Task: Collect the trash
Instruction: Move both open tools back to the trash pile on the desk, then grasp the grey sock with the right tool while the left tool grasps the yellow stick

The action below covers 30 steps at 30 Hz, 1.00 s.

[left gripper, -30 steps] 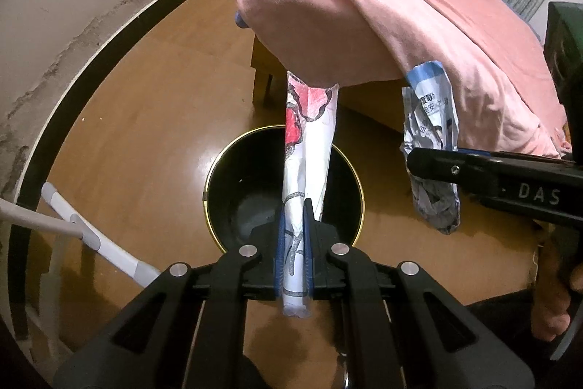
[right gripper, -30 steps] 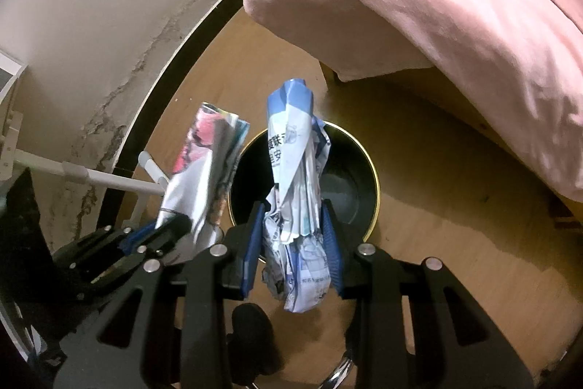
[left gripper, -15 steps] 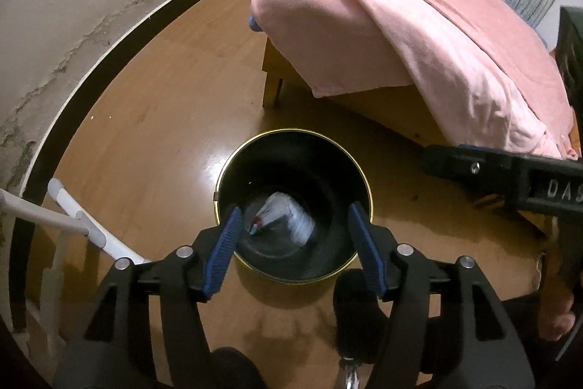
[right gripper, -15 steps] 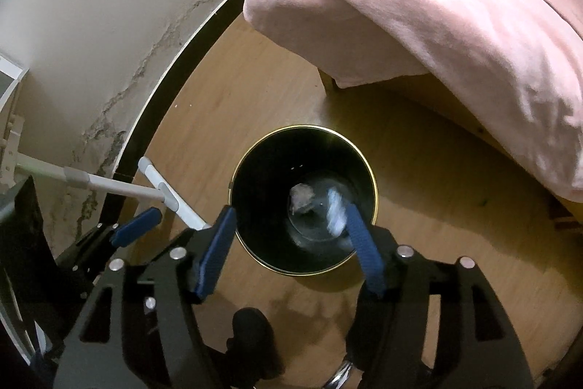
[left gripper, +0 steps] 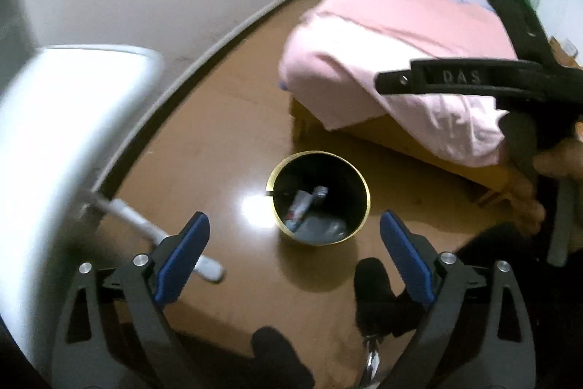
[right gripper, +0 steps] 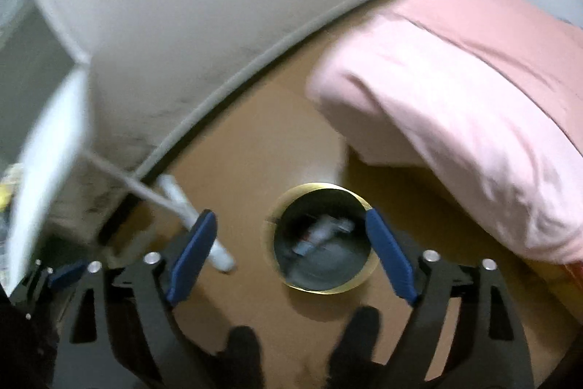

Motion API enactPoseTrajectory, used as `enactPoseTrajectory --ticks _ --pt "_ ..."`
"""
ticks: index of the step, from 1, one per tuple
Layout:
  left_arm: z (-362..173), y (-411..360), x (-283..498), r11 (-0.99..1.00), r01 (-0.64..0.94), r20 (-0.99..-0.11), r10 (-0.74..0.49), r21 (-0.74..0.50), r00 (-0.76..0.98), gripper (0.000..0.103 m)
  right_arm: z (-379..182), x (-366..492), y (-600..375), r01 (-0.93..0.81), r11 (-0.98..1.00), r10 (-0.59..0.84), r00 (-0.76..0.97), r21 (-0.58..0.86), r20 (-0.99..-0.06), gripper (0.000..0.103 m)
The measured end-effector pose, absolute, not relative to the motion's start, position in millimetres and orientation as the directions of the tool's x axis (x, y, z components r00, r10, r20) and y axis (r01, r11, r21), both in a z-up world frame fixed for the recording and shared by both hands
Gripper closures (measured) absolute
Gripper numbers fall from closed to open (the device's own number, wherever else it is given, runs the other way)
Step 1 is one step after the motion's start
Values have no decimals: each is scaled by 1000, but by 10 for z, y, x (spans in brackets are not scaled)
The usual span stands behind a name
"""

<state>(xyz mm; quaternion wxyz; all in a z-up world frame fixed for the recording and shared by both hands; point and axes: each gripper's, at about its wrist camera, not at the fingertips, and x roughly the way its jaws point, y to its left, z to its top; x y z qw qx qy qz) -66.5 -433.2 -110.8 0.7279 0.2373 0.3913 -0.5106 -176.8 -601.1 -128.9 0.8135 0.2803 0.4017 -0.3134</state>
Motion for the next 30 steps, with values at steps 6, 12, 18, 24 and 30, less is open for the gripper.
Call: enactPoseTrajectory --ticks 6,12,18,24,30 --pt "-465 -2982 -118 574 819 -735 -546 20 401 9 -583 -946 -4998 511 816 -161 649 270 -744 19" --pt "-313 -1336 628 834 551 -729 -377 0 572 9 -285 11 -3608 184 948 56 705 259 -706 19" --pt "-434 112 902 965 254 -740 -212 -58 638 9 -322 792 -2260 -109 968 241 639 224 -731 19" --pt "-548 935 813 988 137 -748 -147 -77 647 9 -543 1377 -1531 -198 960 276 570 196 -774 19" --pt "-671 1169 798 990 111 -759 -134 -82 637 9 -757 1775 -1341 -178 965 260 523 195 -812 34"
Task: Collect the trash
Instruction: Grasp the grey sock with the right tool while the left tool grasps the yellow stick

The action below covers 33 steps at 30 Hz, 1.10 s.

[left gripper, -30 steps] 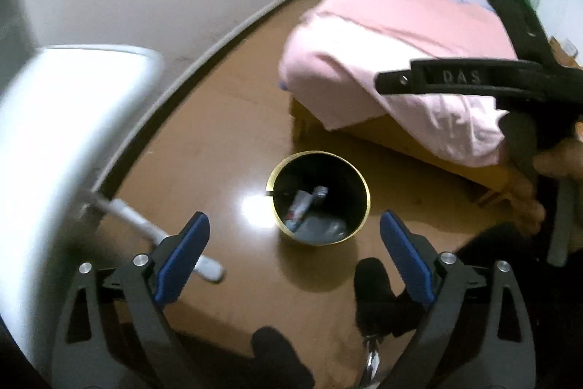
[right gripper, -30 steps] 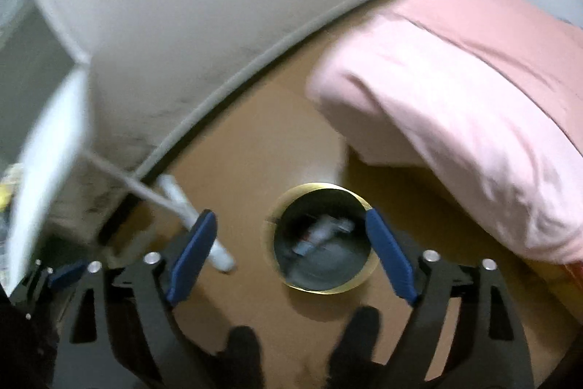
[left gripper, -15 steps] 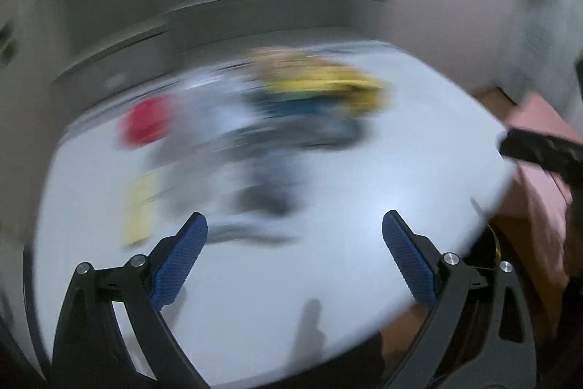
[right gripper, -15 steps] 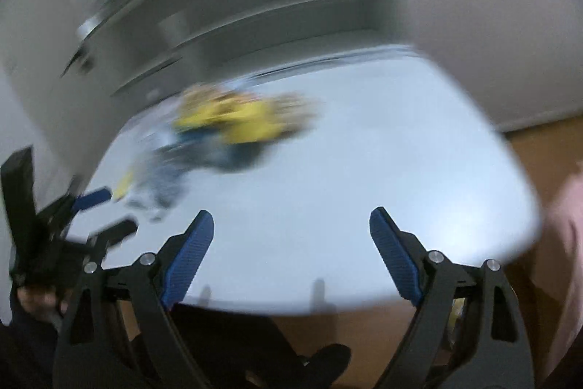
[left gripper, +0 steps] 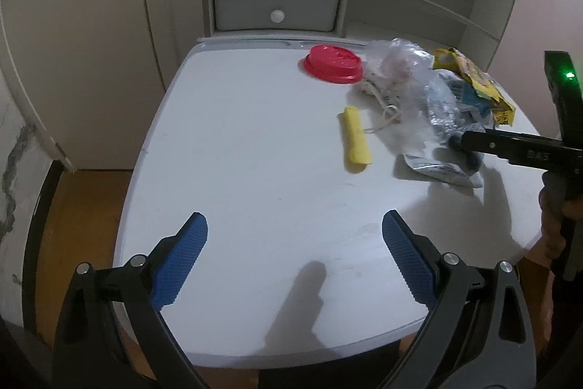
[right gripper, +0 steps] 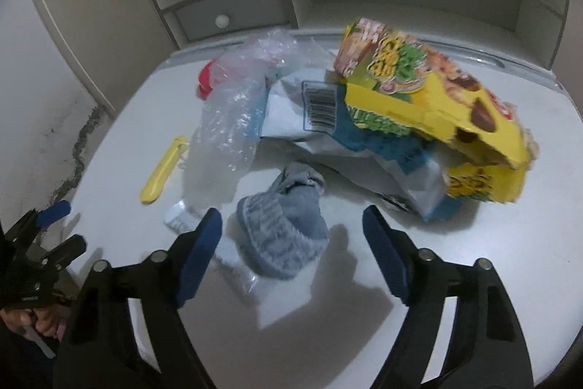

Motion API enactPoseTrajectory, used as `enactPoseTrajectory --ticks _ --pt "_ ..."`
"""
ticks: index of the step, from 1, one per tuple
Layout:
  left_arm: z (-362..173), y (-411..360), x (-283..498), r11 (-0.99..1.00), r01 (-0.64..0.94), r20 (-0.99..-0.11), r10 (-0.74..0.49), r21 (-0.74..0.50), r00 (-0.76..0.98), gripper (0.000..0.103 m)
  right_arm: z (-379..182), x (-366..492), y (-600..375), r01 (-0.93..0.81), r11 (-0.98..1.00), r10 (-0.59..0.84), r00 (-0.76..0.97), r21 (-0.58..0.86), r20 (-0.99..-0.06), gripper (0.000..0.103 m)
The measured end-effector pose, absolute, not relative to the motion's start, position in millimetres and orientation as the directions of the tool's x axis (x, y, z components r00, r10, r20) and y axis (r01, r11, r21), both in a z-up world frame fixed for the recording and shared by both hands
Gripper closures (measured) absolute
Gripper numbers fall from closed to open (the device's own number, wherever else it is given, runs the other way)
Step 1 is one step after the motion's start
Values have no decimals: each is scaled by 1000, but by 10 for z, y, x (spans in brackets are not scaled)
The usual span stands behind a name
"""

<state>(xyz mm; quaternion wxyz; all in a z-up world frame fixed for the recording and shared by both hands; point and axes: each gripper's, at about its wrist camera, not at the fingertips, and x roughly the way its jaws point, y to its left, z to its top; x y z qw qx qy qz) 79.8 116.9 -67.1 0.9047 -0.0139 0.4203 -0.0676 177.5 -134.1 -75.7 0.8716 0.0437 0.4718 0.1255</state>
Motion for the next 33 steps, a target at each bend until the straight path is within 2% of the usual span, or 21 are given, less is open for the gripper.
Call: enactPoseTrajectory --ticks 1,2,3,4,15,17,19,21,23,24,25,28,33 --pt "-676 1191 825 989 117 -758 -141 -86 637 9 -785 1810 -1331 -173 967 253 516 190 -819 45" --pt "-689 1194 834 989 123 -757 -146 -87 637 9 -812 1873 -1304 -166 967 253 505 194 -825 51" --pt "-700 1163 890 988 129 -759 -147 -83 635 9 -830 1906 -1305 -163 965 259 495 204 -829 66" --pt "-692 1131 882 988 135 -759 -147 -79 634 9 -837 1915 -1313 -162 964 264 487 211 -833 77" --pt "-852 679 1602 981 192 -807 -119 -7 579 10 -298 1365 -1542 -165 974 226 590 158 -775 79" --pt "-892 622 1715 981 195 -819 -98 17 565 18 -252 1265 -1583 -159 976 213 598 146 -772 79" --pt "-904 588 1769 979 198 -820 -82 40 567 21 -230 1127 -1695 -152 978 207 603 144 -771 79" --pt "-890 575 1796 977 210 -824 -95 30 558 30 -221 1029 -1798 -139 980 198 606 143 -771 79" --pt "-858 547 1833 974 223 -830 -93 39 550 56 -220 921 -1931 -120 983 182 609 138 -772 79" --pt "-848 531 1859 972 231 -835 -96 38 542 64 -223 884 -1998 -107 985 173 609 137 -774 79" --pt "-828 499 1892 968 247 -845 -92 48 527 90 -223 871 -2040 -99 986 169 609 136 -775 79" --pt "-793 456 1949 958 280 -870 -92 55 484 91 -207 747 -2242 -60 990 138 619 129 -773 79" --pt "-580 512 1885 965 251 -843 -69 79 533 91 -192 463 -2716 32 989 89 641 142 -762 79"
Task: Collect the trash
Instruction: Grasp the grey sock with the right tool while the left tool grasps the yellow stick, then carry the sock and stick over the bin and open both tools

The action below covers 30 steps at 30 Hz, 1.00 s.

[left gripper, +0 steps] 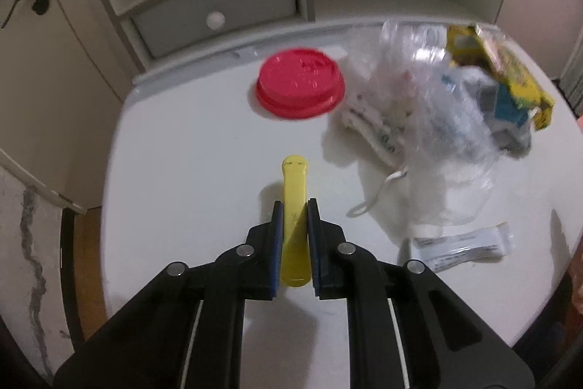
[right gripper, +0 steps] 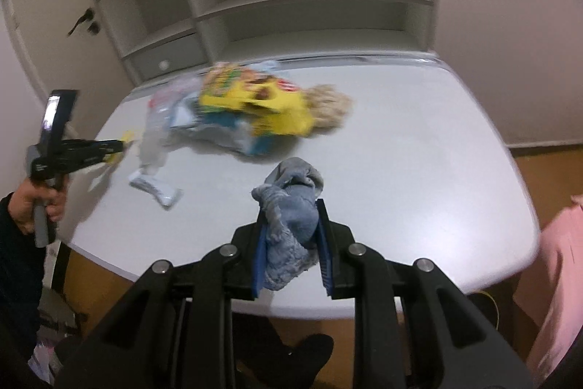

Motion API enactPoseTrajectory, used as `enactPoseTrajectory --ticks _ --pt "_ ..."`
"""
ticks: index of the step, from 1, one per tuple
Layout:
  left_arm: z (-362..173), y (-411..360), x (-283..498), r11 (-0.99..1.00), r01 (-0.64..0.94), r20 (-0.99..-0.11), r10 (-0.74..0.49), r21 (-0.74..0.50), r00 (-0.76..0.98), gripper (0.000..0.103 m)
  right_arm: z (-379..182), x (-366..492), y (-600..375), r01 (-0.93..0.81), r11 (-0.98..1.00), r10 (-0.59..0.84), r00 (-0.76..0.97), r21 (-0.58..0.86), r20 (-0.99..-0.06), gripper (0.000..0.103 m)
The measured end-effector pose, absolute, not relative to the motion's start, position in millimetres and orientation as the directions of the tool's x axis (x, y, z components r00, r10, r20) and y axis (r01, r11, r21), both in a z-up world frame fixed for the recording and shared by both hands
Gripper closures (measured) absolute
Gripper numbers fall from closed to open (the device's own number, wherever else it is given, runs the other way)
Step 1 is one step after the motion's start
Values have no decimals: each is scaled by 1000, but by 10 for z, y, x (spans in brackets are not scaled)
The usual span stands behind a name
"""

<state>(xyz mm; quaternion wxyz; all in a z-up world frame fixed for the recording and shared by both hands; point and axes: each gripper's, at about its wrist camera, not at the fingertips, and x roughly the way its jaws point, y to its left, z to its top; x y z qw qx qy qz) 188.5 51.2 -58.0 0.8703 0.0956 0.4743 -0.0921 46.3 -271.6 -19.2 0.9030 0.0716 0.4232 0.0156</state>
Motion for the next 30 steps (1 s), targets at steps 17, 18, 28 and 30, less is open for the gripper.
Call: enactPoseTrajectory --ticks 17,18,28,30 --pt "140 -2583 495 623 782 -718 -540 9 439 91 -821 -998 -4946 549 824 -230 551 141 -802 79" --pt "82 -2900 337 572 820 -718 -573 -4 396 91 -885 -1098 -5074 577 804 -240 536 143 -809 79" --pt "-898 -4866 -688 222 972 -756 -648 -77 89 91 -1865 -2034 -6190 787 595 -260 380 163 -888 79" --pt "-1180 -5113 -753 196 978 -772 -632 -74 68 91 -2056 -2140 -6298 802 568 -242 376 183 -895 79"
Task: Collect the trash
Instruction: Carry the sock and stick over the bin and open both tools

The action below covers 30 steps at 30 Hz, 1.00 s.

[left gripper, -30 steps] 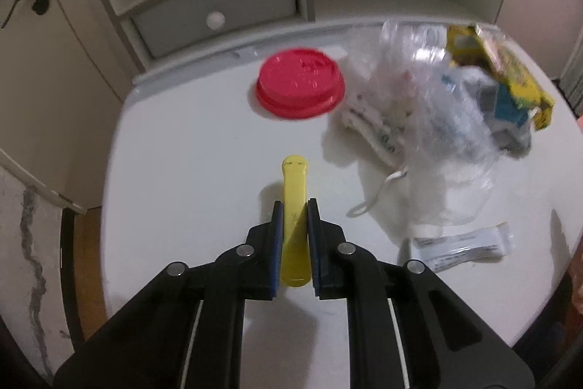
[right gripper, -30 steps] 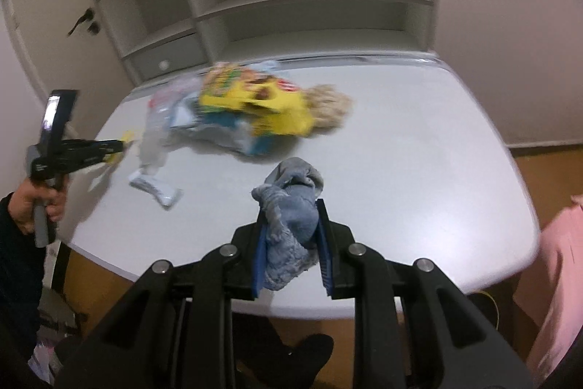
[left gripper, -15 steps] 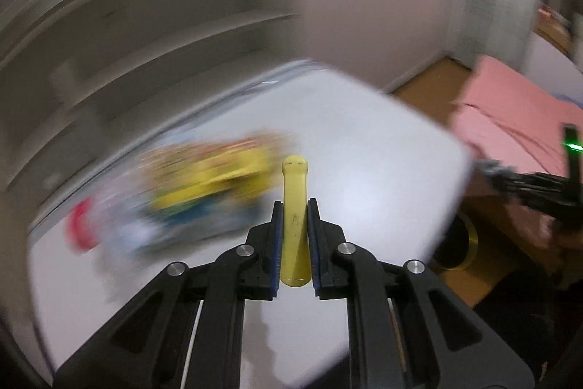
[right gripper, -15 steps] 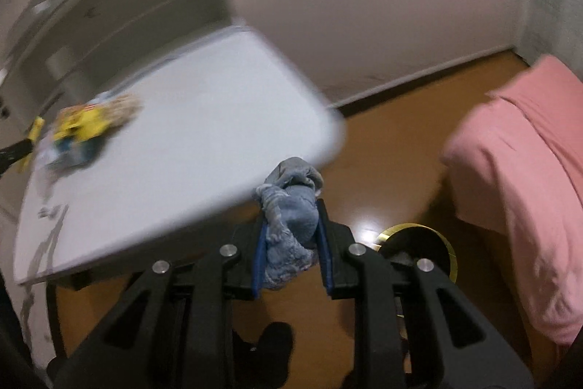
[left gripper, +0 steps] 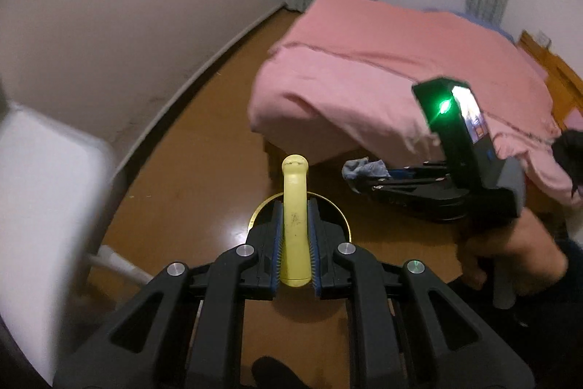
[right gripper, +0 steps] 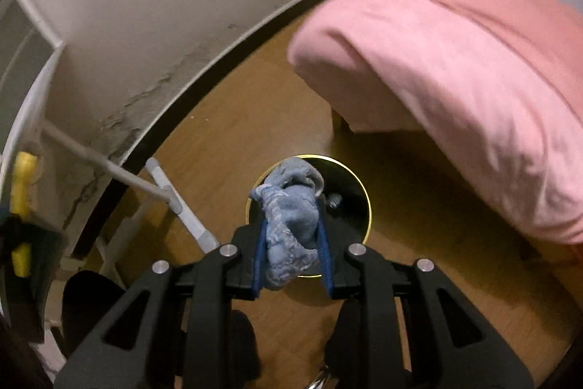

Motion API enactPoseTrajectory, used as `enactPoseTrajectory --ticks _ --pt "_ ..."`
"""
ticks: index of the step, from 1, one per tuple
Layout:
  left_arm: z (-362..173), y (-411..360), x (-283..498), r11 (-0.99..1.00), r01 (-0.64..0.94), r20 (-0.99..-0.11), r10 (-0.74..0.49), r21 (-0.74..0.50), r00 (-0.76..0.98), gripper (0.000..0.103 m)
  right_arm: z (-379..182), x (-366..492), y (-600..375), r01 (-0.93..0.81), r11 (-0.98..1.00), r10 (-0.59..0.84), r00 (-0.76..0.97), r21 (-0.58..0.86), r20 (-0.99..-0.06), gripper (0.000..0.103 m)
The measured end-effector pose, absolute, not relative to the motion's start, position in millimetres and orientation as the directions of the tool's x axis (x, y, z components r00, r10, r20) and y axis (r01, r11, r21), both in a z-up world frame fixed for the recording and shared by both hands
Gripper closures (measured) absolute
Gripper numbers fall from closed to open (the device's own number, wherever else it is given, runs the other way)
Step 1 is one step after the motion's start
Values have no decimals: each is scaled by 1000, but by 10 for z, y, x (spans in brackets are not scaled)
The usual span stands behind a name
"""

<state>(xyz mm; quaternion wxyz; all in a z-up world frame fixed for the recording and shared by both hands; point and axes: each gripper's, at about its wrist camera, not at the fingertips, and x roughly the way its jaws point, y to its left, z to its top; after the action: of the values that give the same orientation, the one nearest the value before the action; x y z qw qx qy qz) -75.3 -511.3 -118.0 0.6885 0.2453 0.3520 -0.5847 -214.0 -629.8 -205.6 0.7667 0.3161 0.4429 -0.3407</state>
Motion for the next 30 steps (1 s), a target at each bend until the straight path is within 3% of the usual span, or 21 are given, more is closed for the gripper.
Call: enactPoseTrajectory --ticks 6,10,26,27,28,30 --pt "-2037 -5672 -750 162 985 -826 -563 -66 37 91 -2554 -2294 -6536 830 521 -187 337 198 -923 79" --pt "-2435 -5840 -576 191 970 -846 -533 -148 -24 91 -2709 -2295 -6577 830 516 -146 328 210 -933 79" --pt "-2593 -5991 -592 216 958 -853 -519 -189 -51 91 -2794 -2207 -6619 823 510 -120 356 251 -927 78" --pt "-2594 -5990 -588 215 957 -853 -519 -193 -56 91 -2787 -2205 -6619 824 507 -123 360 253 -925 69" --pt "-2599 -5989 -583 213 956 -853 -518 -200 -63 91 -2772 -2208 -6621 825 503 -128 365 257 -922 50" --pt "-2614 -5982 -579 215 956 -856 -513 -198 -62 91 -2720 -2213 -6618 829 496 -151 374 257 -915 33"
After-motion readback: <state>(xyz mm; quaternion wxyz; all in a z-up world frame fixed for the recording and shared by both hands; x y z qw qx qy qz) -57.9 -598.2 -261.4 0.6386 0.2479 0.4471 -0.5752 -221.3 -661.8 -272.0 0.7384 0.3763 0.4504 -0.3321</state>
